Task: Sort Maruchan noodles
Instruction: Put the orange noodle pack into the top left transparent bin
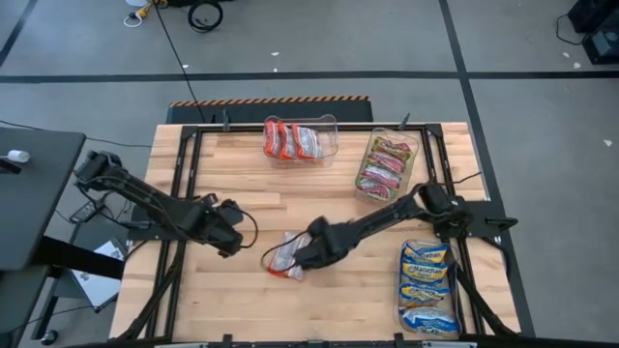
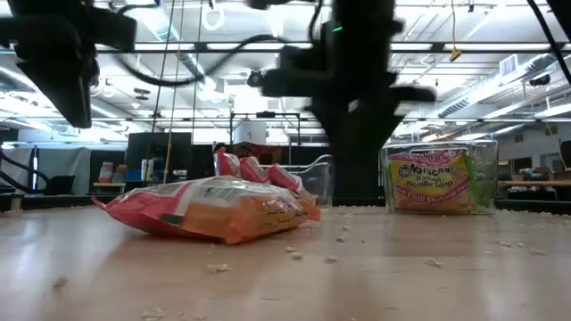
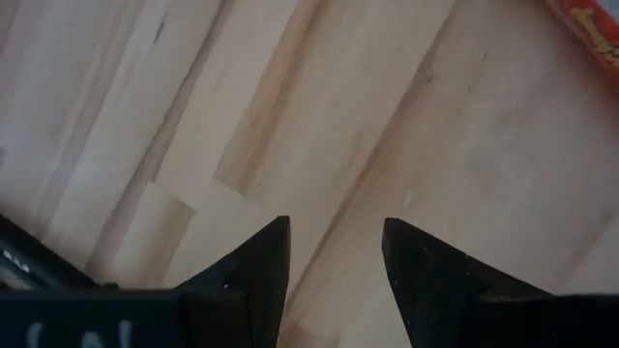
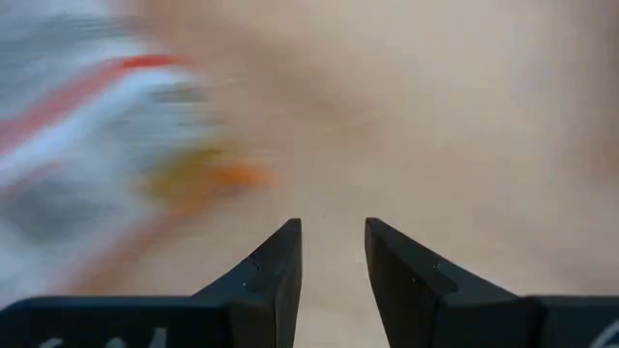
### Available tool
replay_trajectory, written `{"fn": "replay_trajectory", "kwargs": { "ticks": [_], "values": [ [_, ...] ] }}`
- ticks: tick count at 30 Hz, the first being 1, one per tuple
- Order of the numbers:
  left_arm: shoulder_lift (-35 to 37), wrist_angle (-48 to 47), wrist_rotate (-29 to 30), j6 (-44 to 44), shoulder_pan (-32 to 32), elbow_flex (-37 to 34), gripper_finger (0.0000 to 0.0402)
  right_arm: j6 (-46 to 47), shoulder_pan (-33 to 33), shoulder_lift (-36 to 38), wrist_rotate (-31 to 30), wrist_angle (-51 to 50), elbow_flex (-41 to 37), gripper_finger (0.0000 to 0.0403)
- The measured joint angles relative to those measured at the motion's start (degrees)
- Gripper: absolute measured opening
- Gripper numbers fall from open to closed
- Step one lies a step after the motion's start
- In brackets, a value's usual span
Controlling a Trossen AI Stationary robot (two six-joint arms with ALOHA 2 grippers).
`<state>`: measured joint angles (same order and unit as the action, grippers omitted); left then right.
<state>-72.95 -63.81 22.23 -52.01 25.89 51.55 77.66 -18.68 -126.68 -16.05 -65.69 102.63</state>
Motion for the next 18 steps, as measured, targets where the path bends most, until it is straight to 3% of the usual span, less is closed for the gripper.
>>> {"fn": "replay_trajectory", "kwargs": {
  "ticks": [5, 10, 13, 18],
  "values": [
    [7.1, -8.8, -8.8, 1.6, 1.2, 3.1, 0.0171, -6.2, 2.2, 5.4, -2.6, -14.2, 0.0, 0.0121],
    [15.3, -13.7, -10.5, -0.9, 3.0, 8.6, 0.0171, -8.8, 3.1, 10.8, -1.0, -7.1, 0.0, 0.0121],
    [19.8, -10.9, -8.0, -3.7, 4.1, 9.3, 0.0171, -10.1, 2.9, 12.0, -0.6, 1.9, 0.0, 0.0122],
    [24.4, -6.7, 3.8, -5.1, 5.9, 8.9, 0.0171, -11.9, 3.5, 9.0, 3.6, 14.5, 0.1, 0.0122]
  ]
}}
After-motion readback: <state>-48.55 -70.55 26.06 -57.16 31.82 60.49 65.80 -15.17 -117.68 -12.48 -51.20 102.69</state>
